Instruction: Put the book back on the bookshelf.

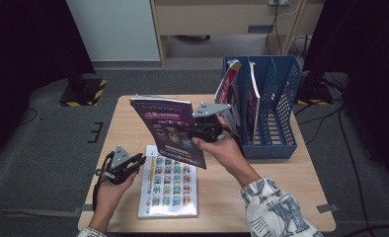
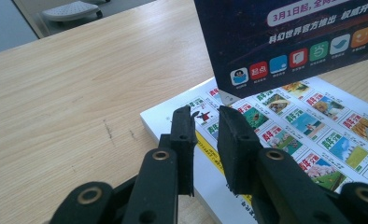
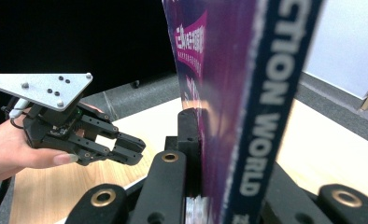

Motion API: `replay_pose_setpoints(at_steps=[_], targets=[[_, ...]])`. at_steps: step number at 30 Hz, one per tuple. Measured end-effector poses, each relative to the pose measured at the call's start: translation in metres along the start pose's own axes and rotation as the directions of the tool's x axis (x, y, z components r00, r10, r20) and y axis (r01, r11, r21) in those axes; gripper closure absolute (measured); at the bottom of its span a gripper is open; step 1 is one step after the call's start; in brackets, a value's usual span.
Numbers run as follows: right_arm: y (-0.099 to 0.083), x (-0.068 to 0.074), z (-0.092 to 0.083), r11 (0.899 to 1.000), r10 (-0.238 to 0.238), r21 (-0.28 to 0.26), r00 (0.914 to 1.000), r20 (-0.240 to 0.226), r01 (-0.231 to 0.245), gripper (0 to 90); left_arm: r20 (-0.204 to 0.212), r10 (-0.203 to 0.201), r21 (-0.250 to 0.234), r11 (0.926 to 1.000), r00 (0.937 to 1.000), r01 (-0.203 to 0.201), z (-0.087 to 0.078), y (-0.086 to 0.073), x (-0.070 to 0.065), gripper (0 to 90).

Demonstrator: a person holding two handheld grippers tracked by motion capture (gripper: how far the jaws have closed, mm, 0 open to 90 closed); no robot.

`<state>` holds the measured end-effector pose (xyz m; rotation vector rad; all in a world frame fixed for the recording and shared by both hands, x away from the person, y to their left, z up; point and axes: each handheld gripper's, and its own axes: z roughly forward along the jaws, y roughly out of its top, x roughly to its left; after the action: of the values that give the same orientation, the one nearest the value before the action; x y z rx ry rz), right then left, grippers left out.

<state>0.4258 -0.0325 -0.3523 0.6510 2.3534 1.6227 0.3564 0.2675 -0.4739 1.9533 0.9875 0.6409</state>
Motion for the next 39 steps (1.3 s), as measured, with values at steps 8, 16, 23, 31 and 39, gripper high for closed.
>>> replay_pose_setpoints(at_steps=[8, 16, 23, 31, 39], targets=[[0.001, -0.001, 0.001, 1.000, 0.001, 0.011, 1.0000, 0.005, -0.001, 84.5, -0.001, 0.014, -0.008, 0.9999, 0.9999, -0.014, 0.001, 0.000, 0.001, 75.4], [0.003, -0.001, -0.001, 1.000, 0.004, 0.003, 1.0000, 0.002, -0.004, 84.4, -0.003, 0.009, 0.004, 1.0000, 1.0000, -0.009, 0.001, -0.001, -0.001, 75.3], [0.007, -0.001, -0.007, 1.000, 0.004, -0.013, 1.0000, 0.002, -0.004, 84.4, -0.004, 0.014, 0.005, 0.9999, 0.9999, -0.014, 0.000, -0.001, -0.001, 75.0], [0.008, -0.003, -0.017, 0.999, 0.004, -0.035, 1.0000, 0.006, -0.004, 84.4, -0.009, 0.025, 0.011, 0.9996, 0.9996, -0.025, 0.000, -0.001, -0.001, 74.9], [0.006, -0.005, -0.030, 0.998, 0.018, -0.056, 0.9997, 0.016, -0.017, 84.4, -0.010, 0.037, 0.017, 0.9992, 0.9993, -0.036, 0.000, -0.002, -0.002, 74.9]])
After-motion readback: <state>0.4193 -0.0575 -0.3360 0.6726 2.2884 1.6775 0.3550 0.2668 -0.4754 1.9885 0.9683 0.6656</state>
